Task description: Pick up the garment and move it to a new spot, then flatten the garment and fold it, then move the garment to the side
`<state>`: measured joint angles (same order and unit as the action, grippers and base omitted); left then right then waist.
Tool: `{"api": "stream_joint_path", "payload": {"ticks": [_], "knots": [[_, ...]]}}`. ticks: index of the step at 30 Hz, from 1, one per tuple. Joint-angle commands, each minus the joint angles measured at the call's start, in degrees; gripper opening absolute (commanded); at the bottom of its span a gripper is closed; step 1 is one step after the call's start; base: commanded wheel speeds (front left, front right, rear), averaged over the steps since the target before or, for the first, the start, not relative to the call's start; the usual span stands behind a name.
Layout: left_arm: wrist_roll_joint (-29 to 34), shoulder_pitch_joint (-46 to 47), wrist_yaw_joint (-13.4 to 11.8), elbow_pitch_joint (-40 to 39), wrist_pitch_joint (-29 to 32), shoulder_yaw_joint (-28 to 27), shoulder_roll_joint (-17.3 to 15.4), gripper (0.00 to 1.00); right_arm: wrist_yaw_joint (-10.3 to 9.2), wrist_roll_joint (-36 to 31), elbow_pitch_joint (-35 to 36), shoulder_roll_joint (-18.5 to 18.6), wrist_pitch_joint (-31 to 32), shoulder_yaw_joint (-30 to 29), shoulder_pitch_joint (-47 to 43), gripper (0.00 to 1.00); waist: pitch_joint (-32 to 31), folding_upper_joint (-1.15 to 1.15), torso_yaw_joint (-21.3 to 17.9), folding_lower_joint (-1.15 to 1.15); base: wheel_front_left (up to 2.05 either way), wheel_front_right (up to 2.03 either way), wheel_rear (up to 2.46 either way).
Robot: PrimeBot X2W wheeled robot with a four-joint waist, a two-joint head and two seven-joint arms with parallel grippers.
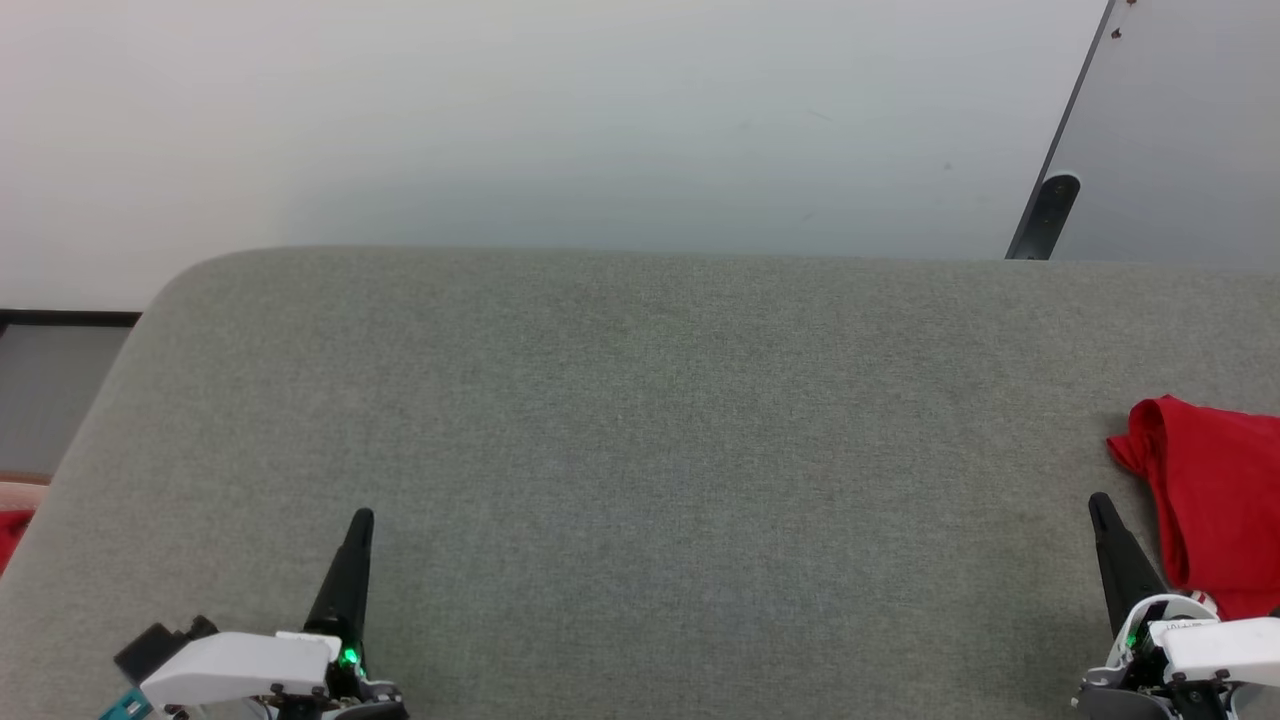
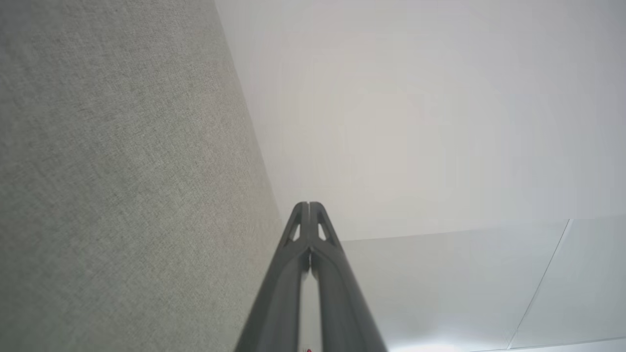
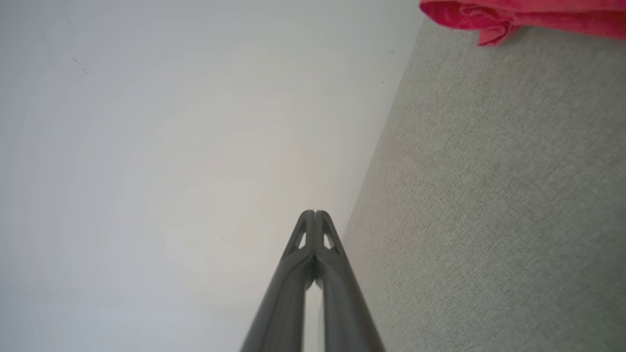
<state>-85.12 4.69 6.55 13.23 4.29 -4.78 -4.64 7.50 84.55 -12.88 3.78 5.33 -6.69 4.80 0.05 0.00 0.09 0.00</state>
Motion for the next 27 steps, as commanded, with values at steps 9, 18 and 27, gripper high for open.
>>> {"api": "stream_joint_path", "payload": {"ticks": [9,18,27], "knots": [[-3.5,1.2,0.8,0.3,1.1,-0.9,0.8,0.00,-0.01,3.7,-0.5,-0.4,0.6,0.2,1.2,0.00,0.1,0.00,0.0,0.00,0.00,0.00,0.00],[-6.4,1.6,1.1,0.8,2.0,-1.6,1.6,0.00,0.00,6.8,-1.0,-0.9,1.1,0.2,1.7,0.00,0.1,0.00,-0.1,0.00,0.00,0.00,0.00],[-7.4,1.9,1.2,0.9,2.3,-1.8,1.8,0.00,0.00,8.0,-1.2,-1.1,1.3,0.2,1.5,0.00,0.1,0.00,-0.1,0.00,0.00,0.00,0.00]]}}
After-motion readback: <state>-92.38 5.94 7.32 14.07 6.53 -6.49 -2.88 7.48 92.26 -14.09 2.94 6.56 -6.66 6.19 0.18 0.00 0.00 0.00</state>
